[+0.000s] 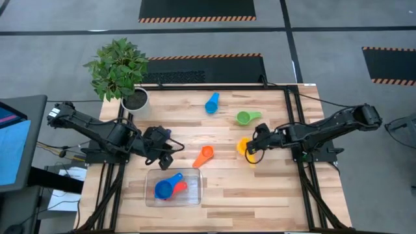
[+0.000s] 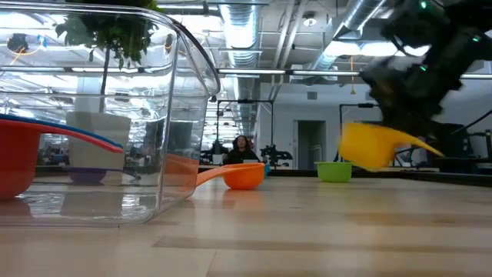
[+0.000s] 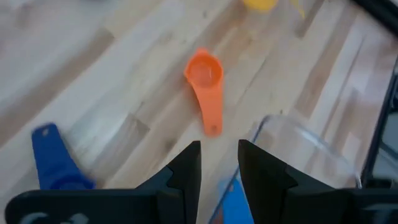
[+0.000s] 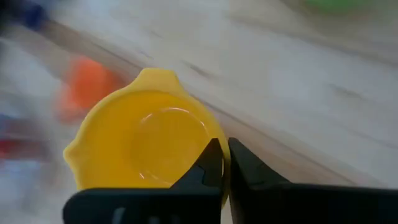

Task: Nest measuring cups in basket
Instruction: Stack the yellow measuring cup on top of the blue measuring cup into the transparent bin

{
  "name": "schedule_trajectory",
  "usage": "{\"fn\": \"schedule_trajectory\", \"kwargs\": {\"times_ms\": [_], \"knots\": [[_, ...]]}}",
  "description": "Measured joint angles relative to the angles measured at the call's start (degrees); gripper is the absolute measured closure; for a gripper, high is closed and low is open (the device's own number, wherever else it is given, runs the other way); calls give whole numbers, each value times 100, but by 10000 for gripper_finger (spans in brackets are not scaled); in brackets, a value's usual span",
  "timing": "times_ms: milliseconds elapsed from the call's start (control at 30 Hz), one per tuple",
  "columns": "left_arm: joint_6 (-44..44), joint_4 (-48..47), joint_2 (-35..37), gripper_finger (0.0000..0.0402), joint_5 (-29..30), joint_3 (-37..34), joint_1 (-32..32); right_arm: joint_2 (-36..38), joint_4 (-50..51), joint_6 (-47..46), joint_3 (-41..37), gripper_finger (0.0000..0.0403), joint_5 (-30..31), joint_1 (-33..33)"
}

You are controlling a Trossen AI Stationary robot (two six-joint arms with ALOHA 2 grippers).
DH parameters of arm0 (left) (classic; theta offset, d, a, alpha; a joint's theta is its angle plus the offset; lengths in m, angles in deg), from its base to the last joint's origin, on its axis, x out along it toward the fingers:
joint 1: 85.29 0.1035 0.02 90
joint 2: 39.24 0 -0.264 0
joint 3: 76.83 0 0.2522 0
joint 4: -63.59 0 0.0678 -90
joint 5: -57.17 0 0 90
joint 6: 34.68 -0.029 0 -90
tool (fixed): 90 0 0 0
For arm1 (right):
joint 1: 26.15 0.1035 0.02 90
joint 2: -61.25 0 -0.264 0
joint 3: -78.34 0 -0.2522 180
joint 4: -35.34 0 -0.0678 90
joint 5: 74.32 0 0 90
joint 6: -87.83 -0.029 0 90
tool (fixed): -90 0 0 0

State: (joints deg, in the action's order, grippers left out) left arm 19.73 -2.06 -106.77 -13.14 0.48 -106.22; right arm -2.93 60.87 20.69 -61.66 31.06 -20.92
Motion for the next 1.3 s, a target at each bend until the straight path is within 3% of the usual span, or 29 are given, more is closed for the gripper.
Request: {"fn": "schedule_trajectory", "kwargs": {"times_ms": [200,433,567,667,833,1167,1300], "knots": [[522,-987,2,308,-476,0,-43,0,-1417,884,673,394,14,-52],[1301,-1917,204,308,-488,2,-473,-538,-1402,2490,2331,396,203,146],[1900,-2210,461,308,-216,2,-998,-1373,-1312,3338,3336,396,242,175],[2436,-2381,605,308,305,2,-1507,-2030,-1277,3772,4054,396,11,136],[2992,-2719,651,308,856,4,-2283,-3090,-512,4456,5325,396,-238,138],[4034,-3626,651,308,976,4,-3398,-4987,776,5762,8287,396,-651,178],[4233,-3627,580,308,1459,4,-3934,-5530,1364,6148,9249,396,-649,203]]}}
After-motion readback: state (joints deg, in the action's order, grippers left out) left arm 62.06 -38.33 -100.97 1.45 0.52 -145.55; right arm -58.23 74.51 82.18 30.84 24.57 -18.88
